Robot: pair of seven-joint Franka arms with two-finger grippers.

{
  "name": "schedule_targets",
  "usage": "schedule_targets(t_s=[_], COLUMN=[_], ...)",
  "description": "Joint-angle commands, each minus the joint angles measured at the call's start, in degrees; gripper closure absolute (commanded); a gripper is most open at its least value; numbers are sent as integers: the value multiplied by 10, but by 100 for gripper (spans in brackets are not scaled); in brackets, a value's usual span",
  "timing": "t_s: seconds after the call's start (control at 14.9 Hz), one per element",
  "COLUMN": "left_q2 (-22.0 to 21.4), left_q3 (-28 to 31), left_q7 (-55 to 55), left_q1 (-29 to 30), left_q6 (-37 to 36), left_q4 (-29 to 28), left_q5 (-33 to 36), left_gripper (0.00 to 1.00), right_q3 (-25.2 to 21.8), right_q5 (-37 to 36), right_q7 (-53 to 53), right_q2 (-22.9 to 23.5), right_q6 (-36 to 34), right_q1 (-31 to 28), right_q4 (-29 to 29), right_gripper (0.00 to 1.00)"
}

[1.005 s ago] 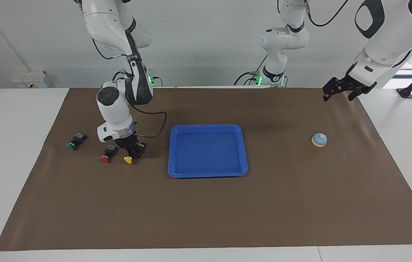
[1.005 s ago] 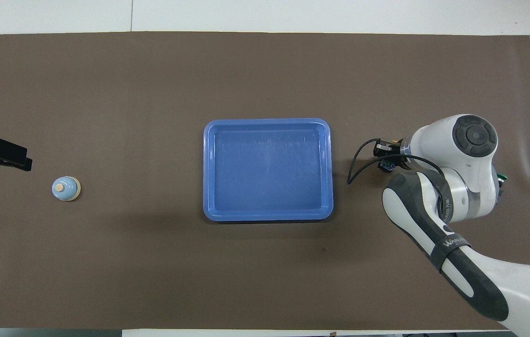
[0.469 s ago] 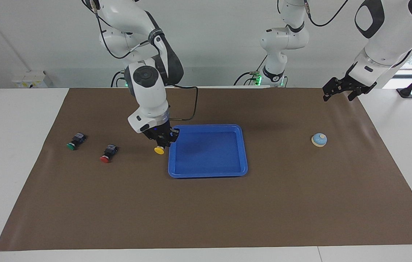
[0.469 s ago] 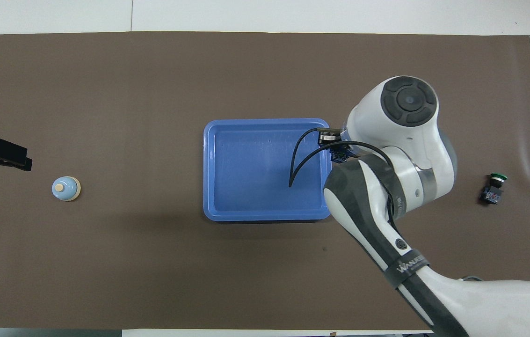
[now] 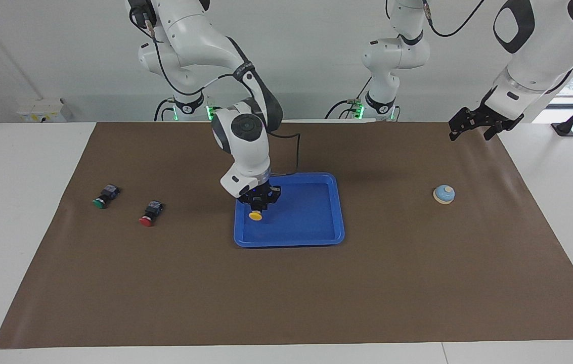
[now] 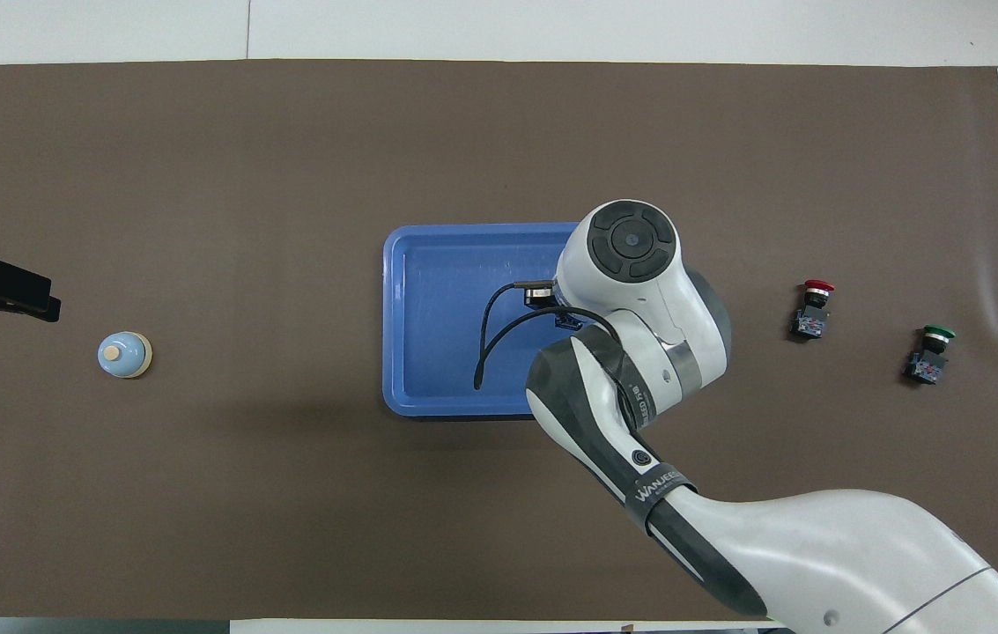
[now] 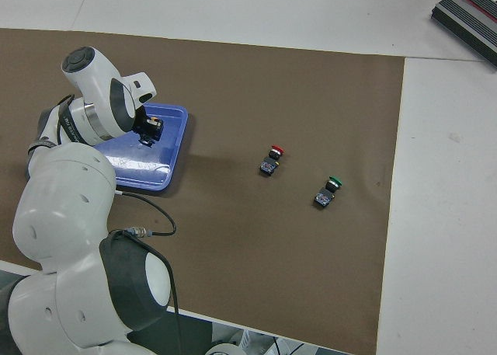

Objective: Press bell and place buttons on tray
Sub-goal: 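Carry the yellow button into the blue tray and release it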

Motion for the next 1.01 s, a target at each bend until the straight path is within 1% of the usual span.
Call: schedule_targets(t_s=[0.0, 0.13, 0.34, 0.4, 0.47, 0.6, 0.74, 0.94], left_q2=[-3, -3, -3, -3, -3, -3, -3, -3], left_q3=[3, 3, 3, 3, 3, 3, 3, 3], left_q7=[-6, -6, -6, -6, -6, -6, -6, -7], left_q1=[-2, -2, -2, -2, -2, -2, -2, -2], left_q6=[-6, -5, -5, -6, -6, -5, -6, -6], left_q4=[-2, -2, -2, -2, -2, -2, -2, -2], left_q5=[-7, -7, -7, -7, -7, -7, -7, -7], left_gripper=[0, 0, 0, 0, 0, 0, 0, 0], right_q3=[0, 0, 0, 0, 0, -1, -1, -3], right_q5=[3, 3, 4, 4, 4, 4, 4, 4], right_q7=[-10, -8, 1, 6, 11, 17, 17, 8], right_q2=[-7, -8, -8, -8, -8, -14, -29, -62], right_q6=[46, 70, 64, 63, 63, 47, 17, -53], right_q1=[-2, -2, 2, 2, 2, -2, -12, -57], right_q4=[-39, -59, -60, -60, -59, -54, -45, -22], right_gripper=[100, 100, 100, 64, 1, 0, 0, 0])
